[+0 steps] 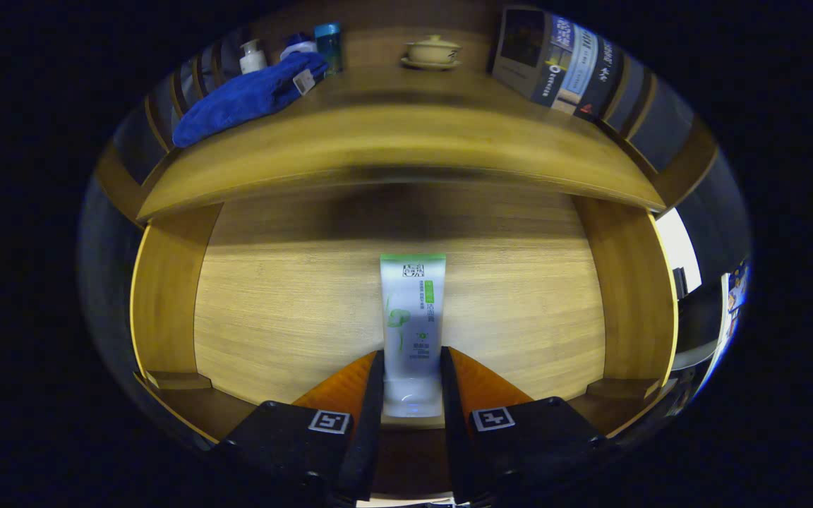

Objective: Pull open the drawer, take out the items inside it, and place them on the countertop above the cabinet.

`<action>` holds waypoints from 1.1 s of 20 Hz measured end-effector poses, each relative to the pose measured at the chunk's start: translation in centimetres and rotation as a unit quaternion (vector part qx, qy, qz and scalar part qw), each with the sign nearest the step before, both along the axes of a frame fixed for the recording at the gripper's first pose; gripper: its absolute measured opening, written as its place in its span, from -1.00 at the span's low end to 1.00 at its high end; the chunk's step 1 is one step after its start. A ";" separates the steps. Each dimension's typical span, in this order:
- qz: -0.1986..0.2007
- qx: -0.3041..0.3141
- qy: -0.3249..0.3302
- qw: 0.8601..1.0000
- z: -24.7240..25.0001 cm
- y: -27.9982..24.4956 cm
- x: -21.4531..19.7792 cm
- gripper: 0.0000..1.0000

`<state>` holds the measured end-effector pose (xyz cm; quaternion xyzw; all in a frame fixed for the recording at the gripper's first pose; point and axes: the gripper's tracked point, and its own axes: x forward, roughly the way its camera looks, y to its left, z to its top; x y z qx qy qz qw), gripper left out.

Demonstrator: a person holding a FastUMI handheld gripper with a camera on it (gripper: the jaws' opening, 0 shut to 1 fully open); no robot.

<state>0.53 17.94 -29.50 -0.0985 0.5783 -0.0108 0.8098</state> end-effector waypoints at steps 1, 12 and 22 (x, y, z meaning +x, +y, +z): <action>-0.002 0.001 -0.006 1.000 0.9 -0.3 -0.3 -0.02; 0.020 -0.026 -0.085 0.996 6.4 -2.6 -0.6 -0.03; 0.040 -0.062 -0.188 0.979 11.9 -4.0 0.8 -0.14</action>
